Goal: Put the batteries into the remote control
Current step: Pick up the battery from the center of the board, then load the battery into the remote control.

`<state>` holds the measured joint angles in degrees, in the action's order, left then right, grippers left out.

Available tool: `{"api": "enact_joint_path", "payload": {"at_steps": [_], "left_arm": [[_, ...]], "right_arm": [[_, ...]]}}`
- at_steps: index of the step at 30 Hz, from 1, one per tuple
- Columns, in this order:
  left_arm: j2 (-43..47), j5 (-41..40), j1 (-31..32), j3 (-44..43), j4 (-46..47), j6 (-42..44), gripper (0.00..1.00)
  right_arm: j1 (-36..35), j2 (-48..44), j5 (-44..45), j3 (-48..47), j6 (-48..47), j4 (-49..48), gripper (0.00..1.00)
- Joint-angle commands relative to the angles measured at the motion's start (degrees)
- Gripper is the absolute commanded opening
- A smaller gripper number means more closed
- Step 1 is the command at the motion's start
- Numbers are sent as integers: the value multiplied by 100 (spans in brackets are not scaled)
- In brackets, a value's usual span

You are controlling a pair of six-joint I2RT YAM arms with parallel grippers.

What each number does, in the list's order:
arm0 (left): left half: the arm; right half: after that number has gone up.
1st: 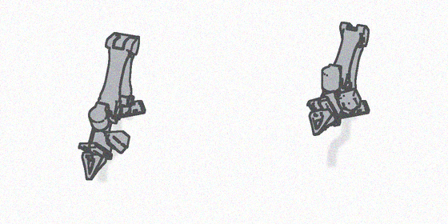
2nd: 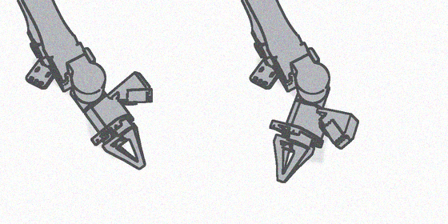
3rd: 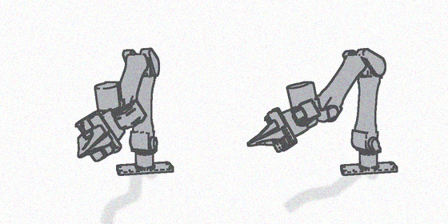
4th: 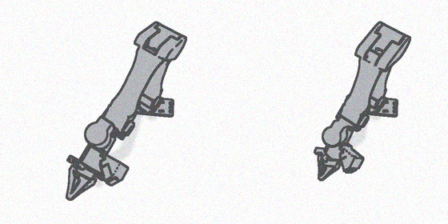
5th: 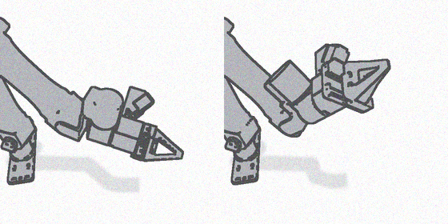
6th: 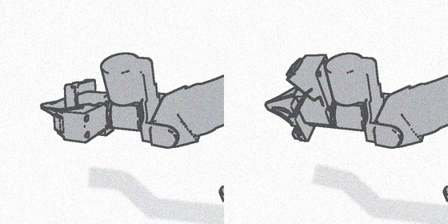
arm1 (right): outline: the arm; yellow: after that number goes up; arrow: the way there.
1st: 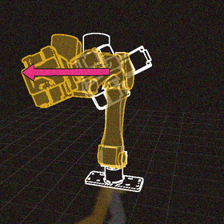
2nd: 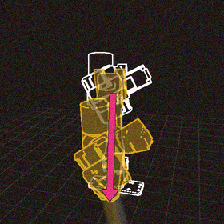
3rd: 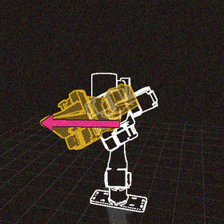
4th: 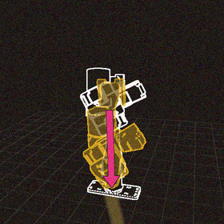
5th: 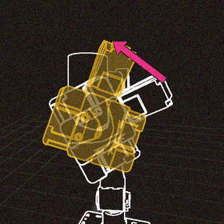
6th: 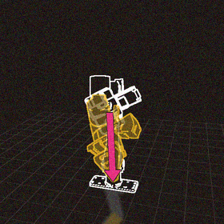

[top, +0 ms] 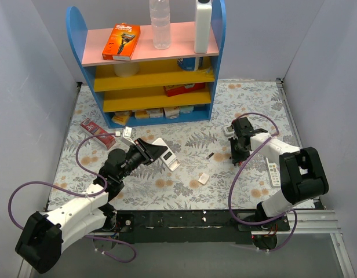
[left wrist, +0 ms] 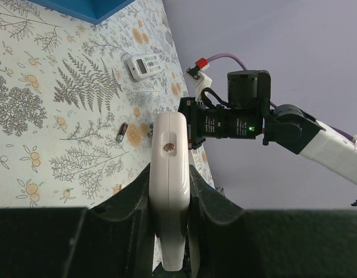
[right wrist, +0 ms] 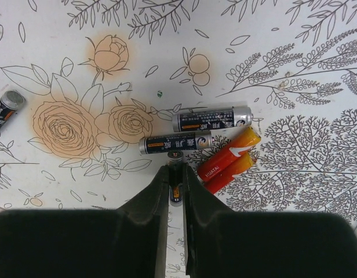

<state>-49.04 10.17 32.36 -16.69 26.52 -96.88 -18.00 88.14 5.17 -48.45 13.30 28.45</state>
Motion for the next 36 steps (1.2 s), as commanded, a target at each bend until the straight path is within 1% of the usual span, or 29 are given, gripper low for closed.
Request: {"api": "enact_joint_path", "payload": {"at_steps": [1,3,4,5,7,10,12,14,16,19,20,22,23,25,26,28,29,32,36], "left_arm": [[-36,107,-28,-247,98,64,0],[-97,116,-28,-273,151,38,0],[-132,125,-28,-265,186,3,0],[-167,134,-28,-256,230,-15,0],[-246,125,-28,-256,344,-85,0],[-361,134,-28,-265,511,-120,0],[-414,169,-28,-265,660,-208,0],[-510,248,-28,-265,731,-331,0],[-598,327,-28,-317,758,-375,0],[-668,581,-28,-458,644,-419,0],[-712,730,-28,-589,591,-402,0],[-765,906,-28,-739,381,-305,0],[-826,994,-28,-809,319,-279,0],[-888,1276,-28,-1046,126,-165,0],[-932,1372,-28,-1134,47,-121,0],[-1072,1627,-28,-1406,-234,-16,0],[-1108,1715,-28,-1494,-331,11,0],[-1257,1970,-37,-1750,-682,90,0],[-1512,2383,-89,-2145,-1061,231,0]], "right_arm": [[7,-111,-139,-77,76,29,13],[-19,-287,-287,-33,225,117,10],[-46,-497,-349,-7,304,135,9],[-63,-630,-420,19,496,144,6],[-107,-1050,-709,125,743,126,2],[-343,-1684,-1008,256,1314,-75,1],[-493,-2131,-1166,370,1824,-260,1],[-766,-2405,-1298,450,2157,-734,1],[-1133,-2722,-1396,503,2221,-1285,1],[-1573,-2969,-1405,442,1836,-1754,1],[-1688,-3004,-1439,389,1399,-1972,1],[-1960,-3031,-1562,240,931,-1983,1],[-2049,-3031,-1659,74,372,-1983,1],[-2320,-3048,-1782,-103,-71,-1922,1],[-2392,-3066,-1852,-217,-499,-1913,1],[-2611,-3153,-2081,-314,-915,-1939,1],[-2682,-3197,-2151,-349,-1282,-1948,1],[-2849,-3312,-2449,-455,-1872,-2019,1],[-2999,-3373,-3161,-613,-2436,-2010,1]]}}
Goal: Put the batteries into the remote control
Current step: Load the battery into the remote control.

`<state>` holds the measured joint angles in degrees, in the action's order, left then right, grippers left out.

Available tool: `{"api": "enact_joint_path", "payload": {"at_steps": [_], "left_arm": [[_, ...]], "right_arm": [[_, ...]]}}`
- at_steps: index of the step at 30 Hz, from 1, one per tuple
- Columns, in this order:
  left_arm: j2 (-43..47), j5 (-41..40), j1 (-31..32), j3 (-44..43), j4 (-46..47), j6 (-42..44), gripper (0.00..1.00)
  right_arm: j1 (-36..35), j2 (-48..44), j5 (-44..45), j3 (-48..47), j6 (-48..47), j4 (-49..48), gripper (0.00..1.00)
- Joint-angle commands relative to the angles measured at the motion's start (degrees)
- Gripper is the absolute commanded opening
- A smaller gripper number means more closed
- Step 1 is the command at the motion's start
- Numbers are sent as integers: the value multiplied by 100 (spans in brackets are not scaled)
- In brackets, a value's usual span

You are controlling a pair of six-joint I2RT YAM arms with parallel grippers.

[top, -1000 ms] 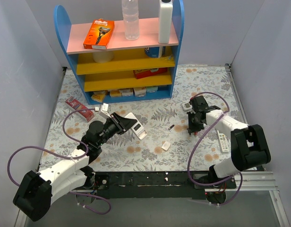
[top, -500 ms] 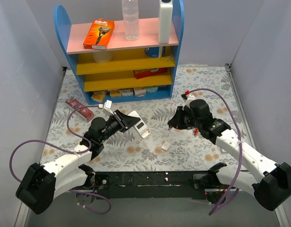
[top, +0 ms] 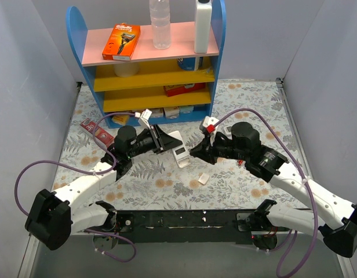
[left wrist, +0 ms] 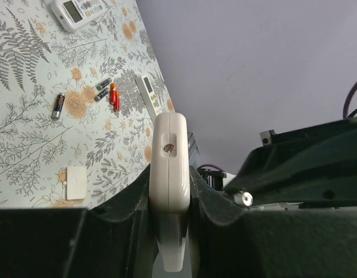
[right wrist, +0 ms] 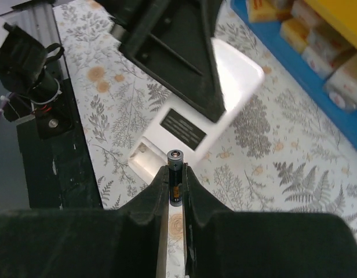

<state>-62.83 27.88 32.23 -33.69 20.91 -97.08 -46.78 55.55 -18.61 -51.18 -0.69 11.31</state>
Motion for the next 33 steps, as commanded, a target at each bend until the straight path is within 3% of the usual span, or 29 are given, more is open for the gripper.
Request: {"api": "enact_joint_path", "payload": {"at_steps": [1,5,12,33], "left_arm": [[-212,753,-68,-584,-543,259,0],[-353,982,-85,-927,-868,365,0],[-485,1351,-85,-1245,-1062,418,0],[-458,1651,-94,-1570,-1352,593,0]], "right_arm": [[-164,-115,-880,-375,-1169,-270,1],[-278,-36,-1503,-577,-1652,-16,1],[-428,131,-1804,-656,-2207,205,1],[-525,676,-1699,-806,-2910,1004,1]]}}
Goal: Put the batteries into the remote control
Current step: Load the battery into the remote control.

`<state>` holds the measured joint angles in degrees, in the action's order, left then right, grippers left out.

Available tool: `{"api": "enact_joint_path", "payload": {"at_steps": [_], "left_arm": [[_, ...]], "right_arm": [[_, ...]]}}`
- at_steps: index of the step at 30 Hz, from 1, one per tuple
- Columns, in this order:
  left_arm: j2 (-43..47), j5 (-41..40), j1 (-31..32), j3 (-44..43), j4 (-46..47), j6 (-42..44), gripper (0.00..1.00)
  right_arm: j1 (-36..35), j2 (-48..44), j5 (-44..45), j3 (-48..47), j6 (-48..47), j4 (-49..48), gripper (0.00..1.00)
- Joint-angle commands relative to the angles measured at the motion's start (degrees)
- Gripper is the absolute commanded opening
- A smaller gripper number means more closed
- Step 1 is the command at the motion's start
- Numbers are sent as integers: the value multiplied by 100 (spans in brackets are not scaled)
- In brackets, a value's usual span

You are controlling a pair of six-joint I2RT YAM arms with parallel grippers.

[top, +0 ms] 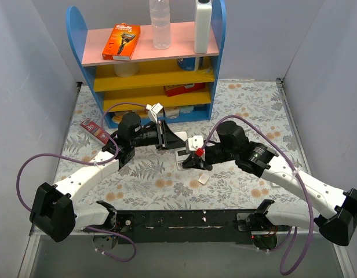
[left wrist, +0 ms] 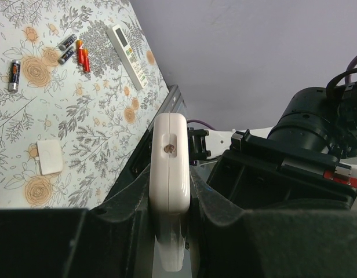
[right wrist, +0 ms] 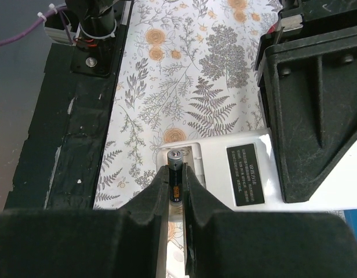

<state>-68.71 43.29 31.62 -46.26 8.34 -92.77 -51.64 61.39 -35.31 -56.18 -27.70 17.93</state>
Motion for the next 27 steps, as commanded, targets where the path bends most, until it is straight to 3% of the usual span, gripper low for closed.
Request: {"api": "enact_joint_path", "payload": {"at_steps": [1,18,27], "left_arm": [[138,92,-33,-305,-113,172,0],[340,-251,-68,-603,-605,550,0],[349,-329,-85,-332,-377,392,0]], "right_arm": [[-39,119,-11,-332,-287,421,1],[-469,963,1386,-841,-842,1862,1],[-663,1192,1387,-982,-868,1942,3]]}}
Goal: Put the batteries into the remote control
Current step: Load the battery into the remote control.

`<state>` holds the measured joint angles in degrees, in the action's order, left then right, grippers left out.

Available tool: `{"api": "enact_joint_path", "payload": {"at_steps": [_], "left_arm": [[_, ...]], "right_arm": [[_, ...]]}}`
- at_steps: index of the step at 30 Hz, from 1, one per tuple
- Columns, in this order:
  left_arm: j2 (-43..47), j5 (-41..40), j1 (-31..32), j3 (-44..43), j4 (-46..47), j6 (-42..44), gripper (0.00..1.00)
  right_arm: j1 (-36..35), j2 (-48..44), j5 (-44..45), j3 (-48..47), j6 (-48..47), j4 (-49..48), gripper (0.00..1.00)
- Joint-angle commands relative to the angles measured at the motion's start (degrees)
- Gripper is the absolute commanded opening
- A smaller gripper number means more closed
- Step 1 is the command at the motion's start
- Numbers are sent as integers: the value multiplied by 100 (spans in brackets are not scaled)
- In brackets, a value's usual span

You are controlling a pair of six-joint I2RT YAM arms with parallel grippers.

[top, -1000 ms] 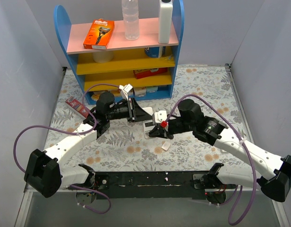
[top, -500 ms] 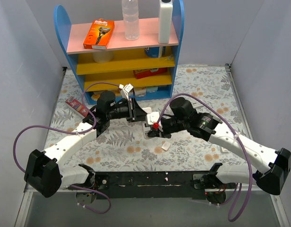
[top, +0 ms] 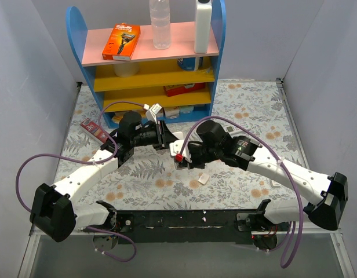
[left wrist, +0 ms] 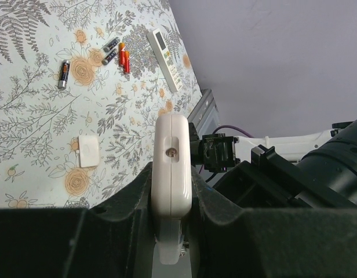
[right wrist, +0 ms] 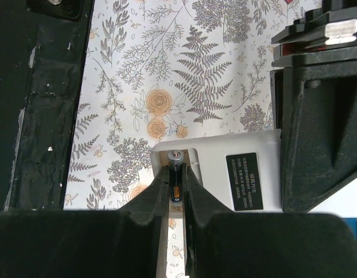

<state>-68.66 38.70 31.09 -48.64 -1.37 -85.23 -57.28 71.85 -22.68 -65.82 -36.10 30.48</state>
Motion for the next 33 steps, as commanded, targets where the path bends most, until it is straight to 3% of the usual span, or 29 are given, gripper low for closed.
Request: {"api": "enact_joint_path", "payload": {"at_steps": [1,7,18,33], "left_arm": [[345,103,-24,-14,646,-415,0],[152,269,-24,355,1147,-617,0],[-208,894,-24,189,1306,-503,0],[-121,885,-33,74,1270,-328,0]], "right_arm": [[-108,136,88,-27,-55,679,3],[-205,101,-219,-27,-55,617,3],[-302,-339,-474,219,-178,380,4],[-302,-541,-431,518,-12,169,4]]}}
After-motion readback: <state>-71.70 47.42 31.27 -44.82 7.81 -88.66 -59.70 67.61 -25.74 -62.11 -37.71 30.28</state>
